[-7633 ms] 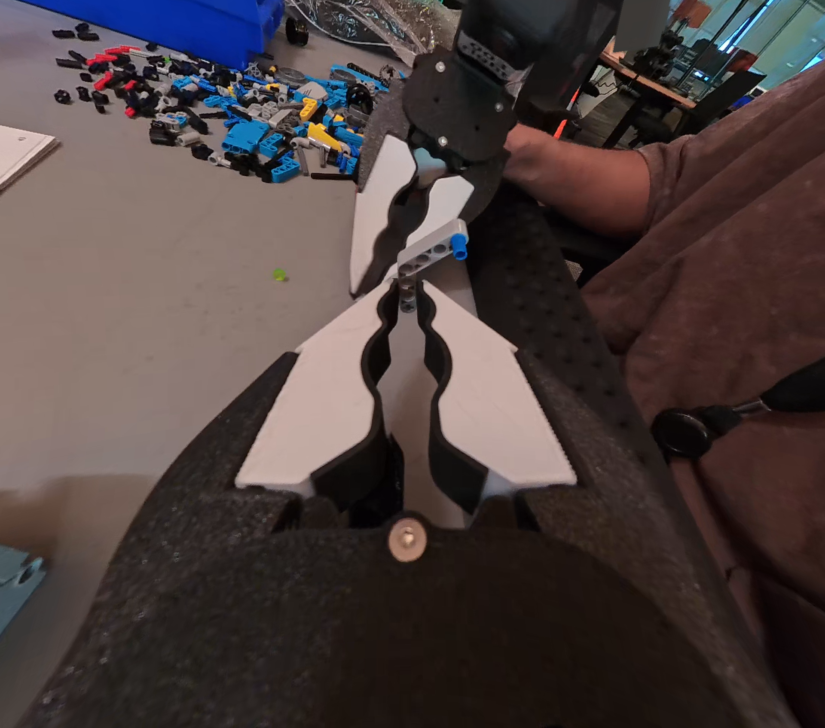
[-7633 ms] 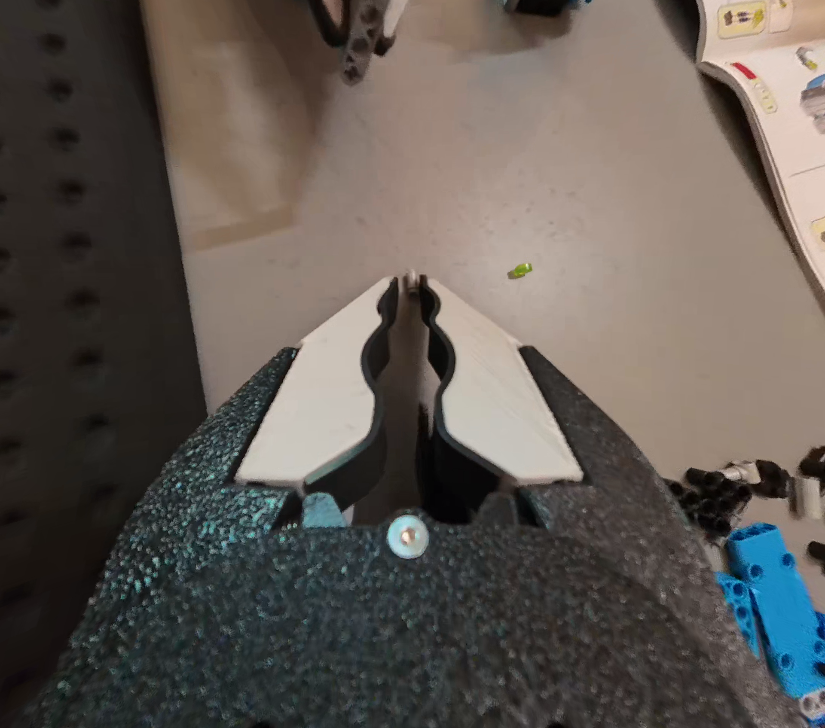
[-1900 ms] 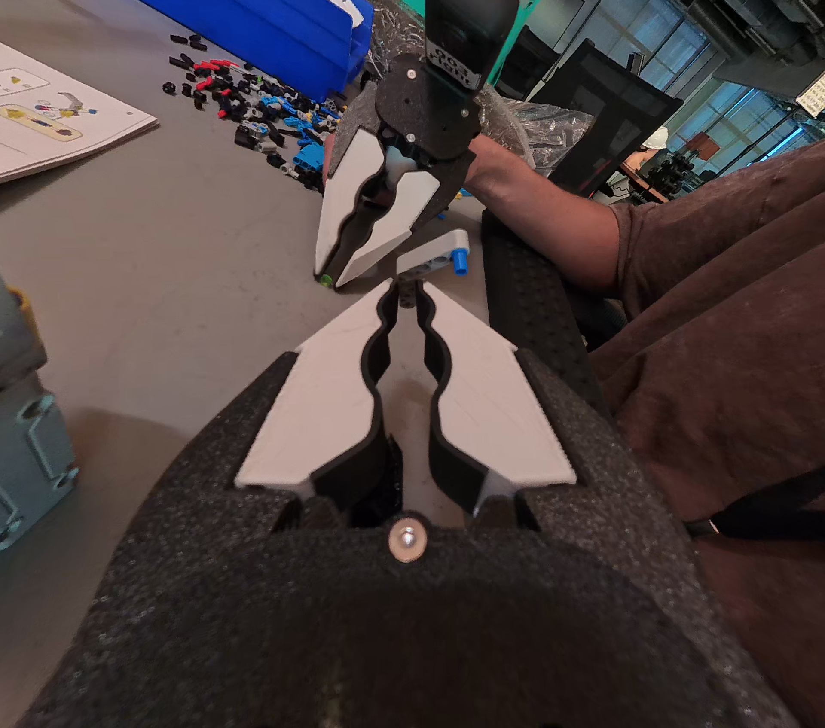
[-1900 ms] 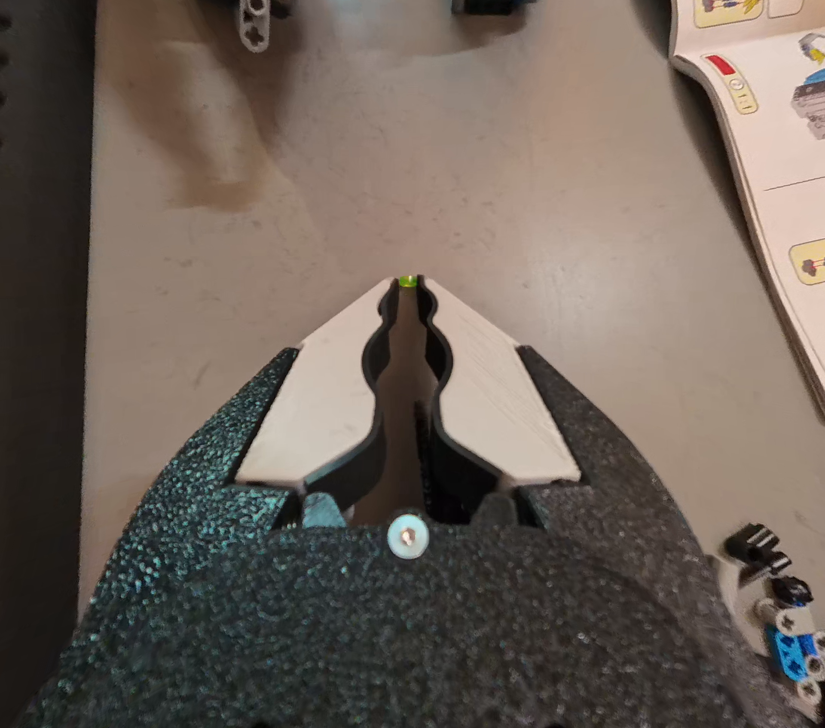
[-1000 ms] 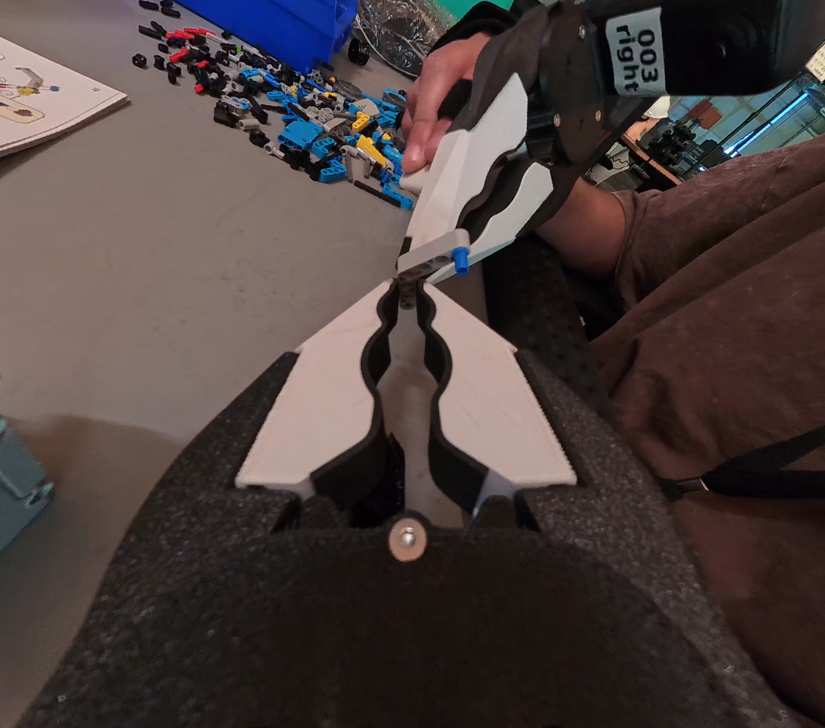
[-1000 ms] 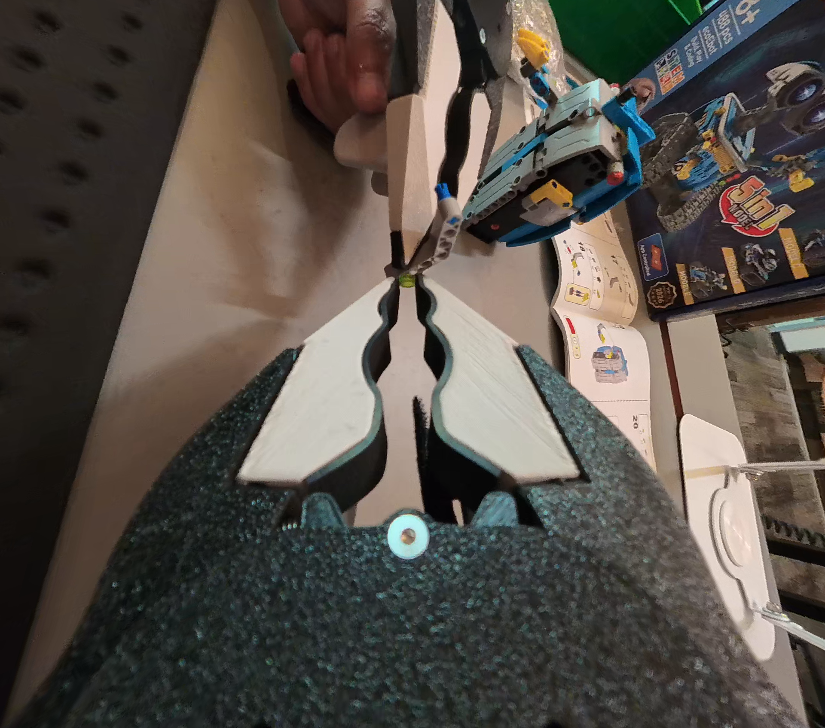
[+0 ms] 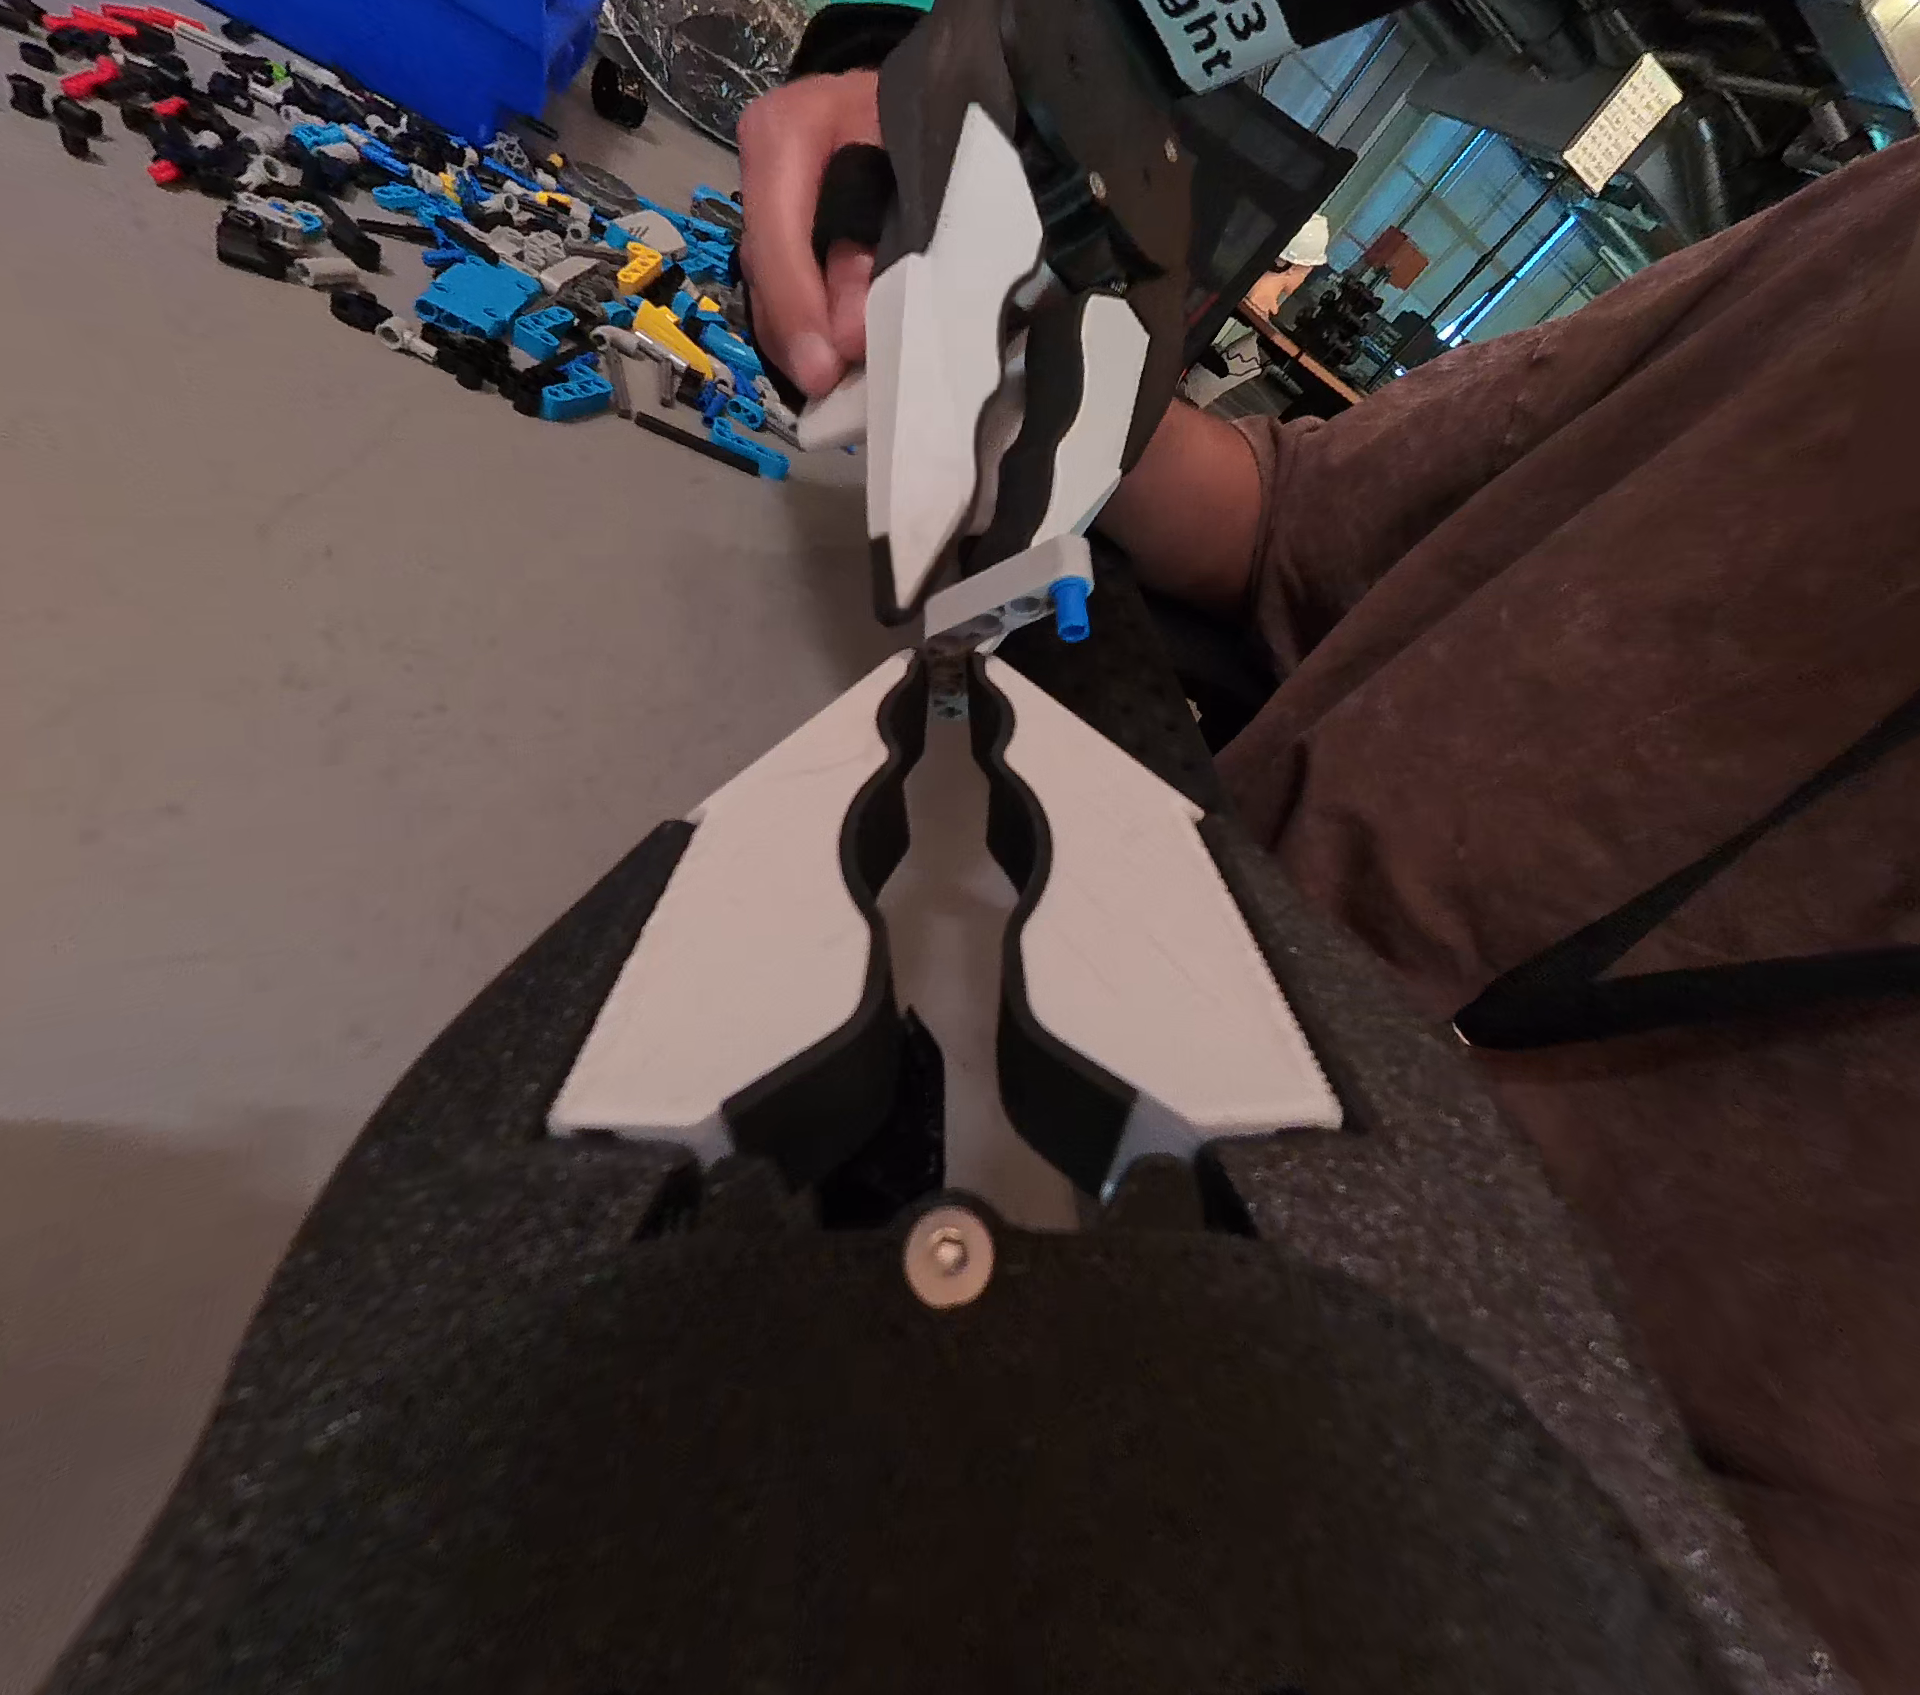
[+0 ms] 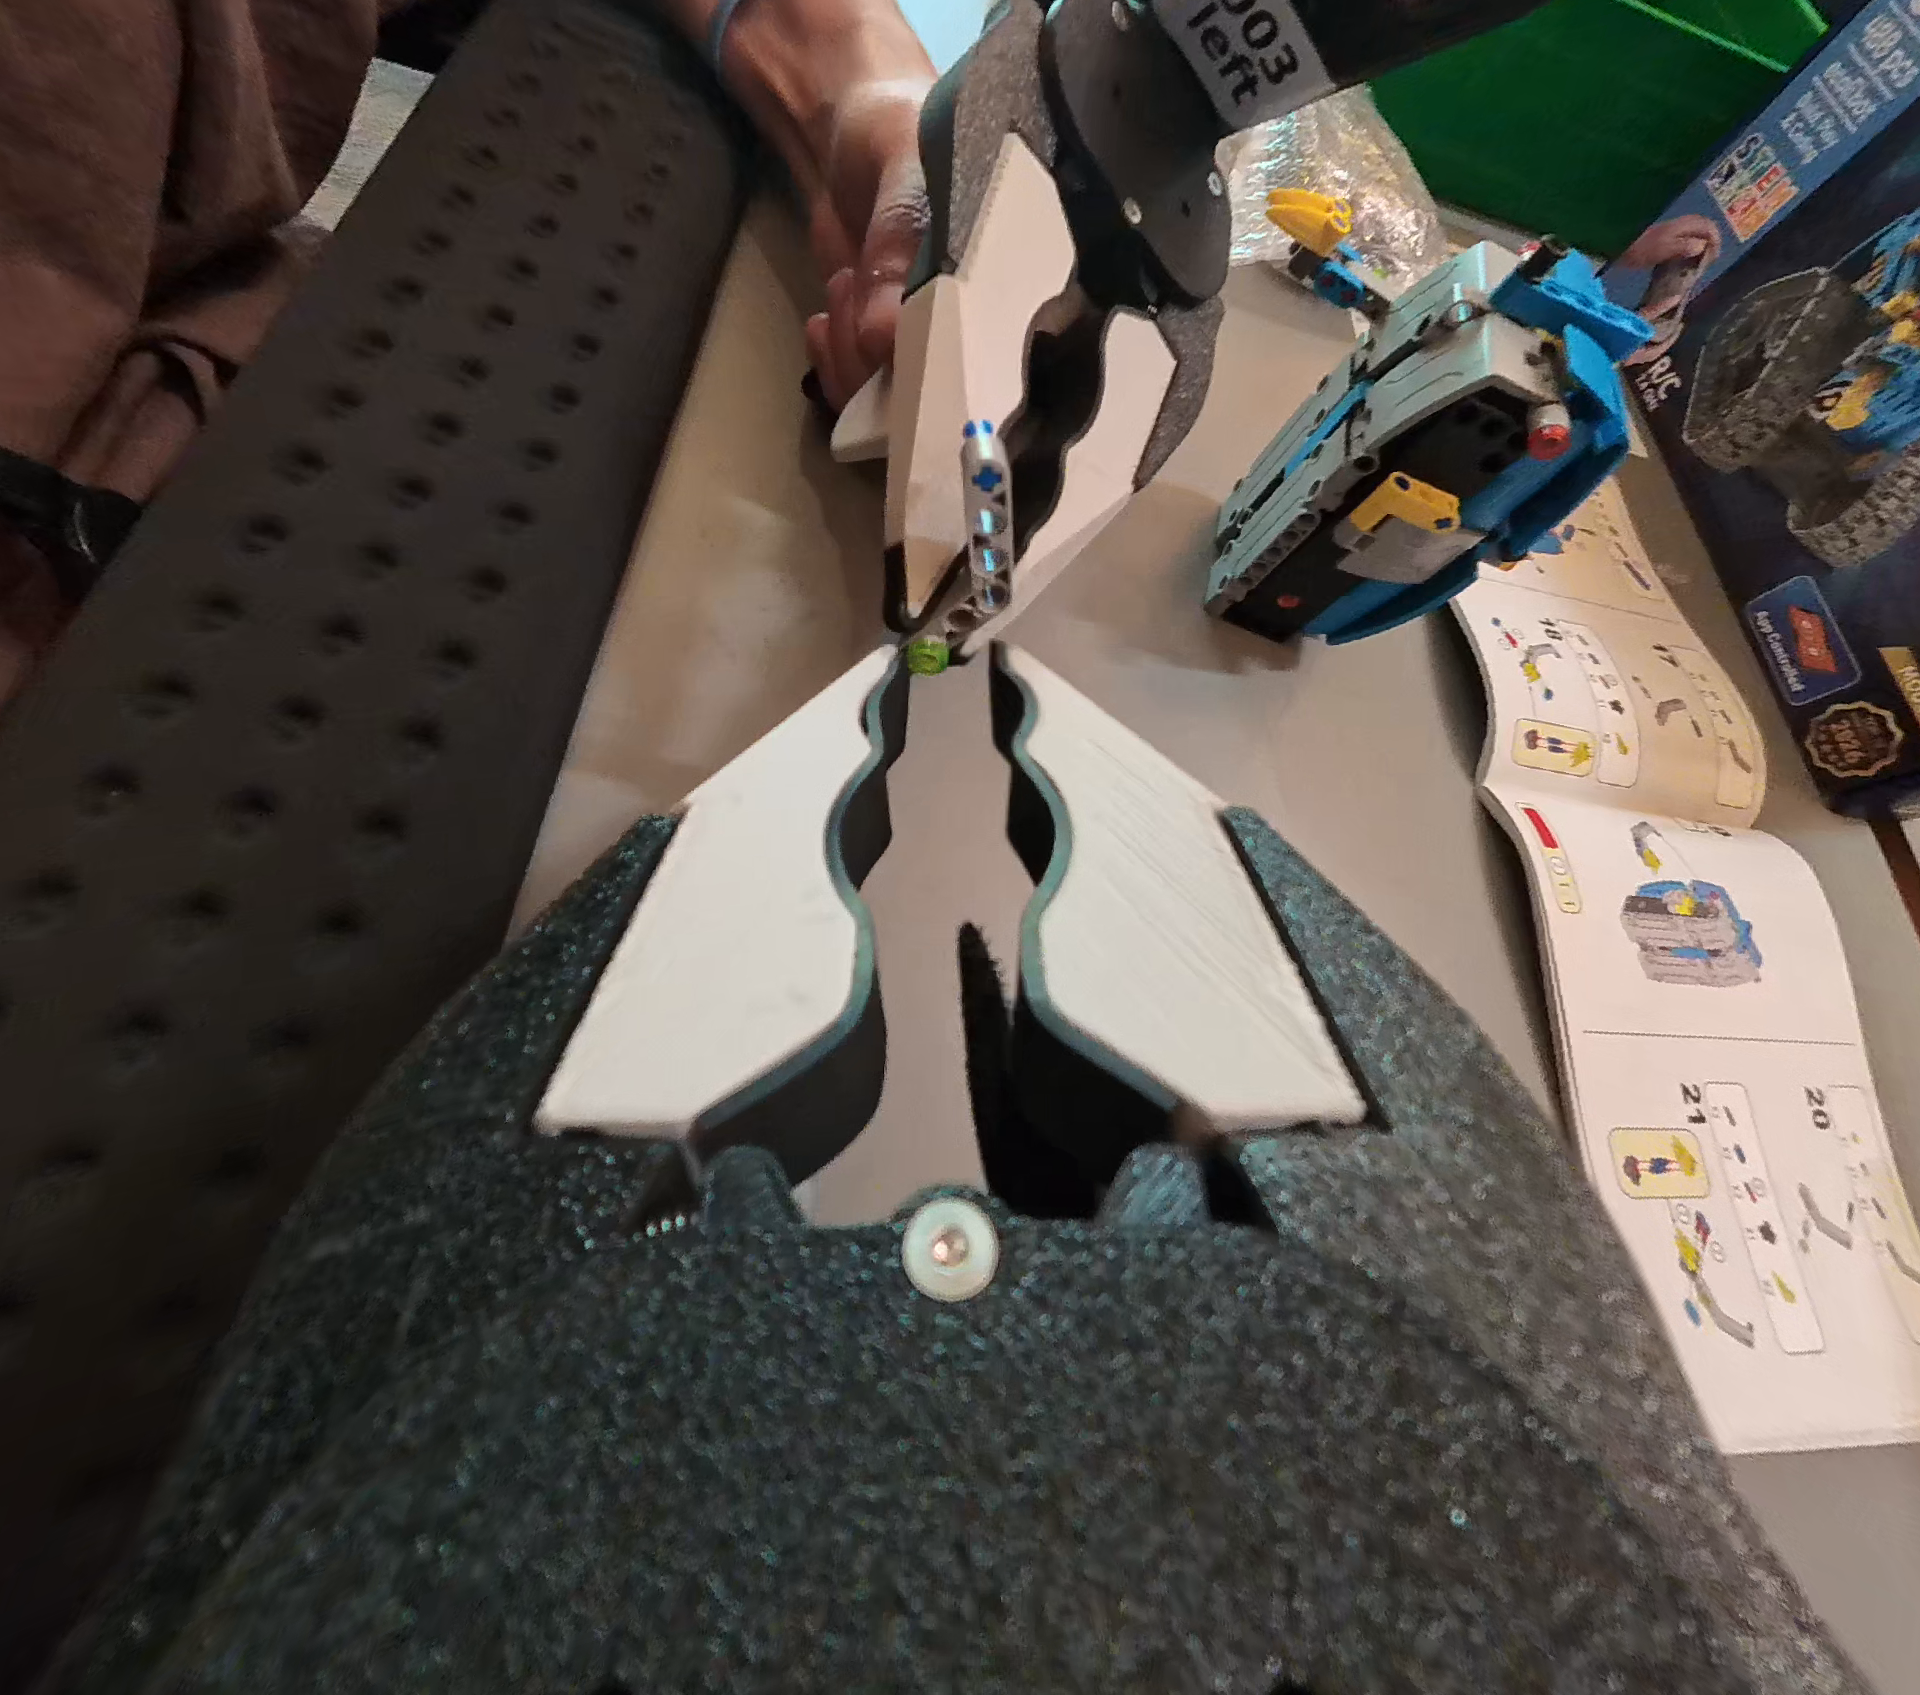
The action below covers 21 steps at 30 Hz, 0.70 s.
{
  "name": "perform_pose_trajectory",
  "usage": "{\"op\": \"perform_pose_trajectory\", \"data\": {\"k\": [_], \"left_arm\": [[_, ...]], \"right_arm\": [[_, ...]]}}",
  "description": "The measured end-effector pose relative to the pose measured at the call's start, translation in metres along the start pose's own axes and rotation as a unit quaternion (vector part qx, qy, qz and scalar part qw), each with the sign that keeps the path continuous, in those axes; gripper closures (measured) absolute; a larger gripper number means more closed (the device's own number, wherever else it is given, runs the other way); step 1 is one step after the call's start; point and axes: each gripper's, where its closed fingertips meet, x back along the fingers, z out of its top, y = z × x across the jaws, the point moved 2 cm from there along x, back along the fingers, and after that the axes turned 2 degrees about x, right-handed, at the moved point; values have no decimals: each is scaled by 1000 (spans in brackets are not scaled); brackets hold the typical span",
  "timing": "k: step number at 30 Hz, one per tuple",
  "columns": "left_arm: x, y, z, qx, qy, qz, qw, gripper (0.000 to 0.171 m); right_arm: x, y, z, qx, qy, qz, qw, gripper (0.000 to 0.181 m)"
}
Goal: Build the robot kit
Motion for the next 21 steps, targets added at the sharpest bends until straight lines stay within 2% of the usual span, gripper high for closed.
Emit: {"op": "perform_pose_trajectory", "data": {"k": [6,12,18,19,21], "left_arm": [[3,-2,4,8,16,-1,1000,165],[7,-5,12,12,46,6,999,165],[11,-5,17,6,69,8,998,164],[9,-3,16,3,66,4,998,165],[5,0,13,-12,58,10,998,165]], "right_arm": [[1,7,2,6,7,-36,999,161],[2,11,6,30,4,-62,998,173],[5,20,9,45,7,-103,994,168],[8,26,11,55,6,-133,989,181],[12,27,17,77,22,-149,986,181]]}}
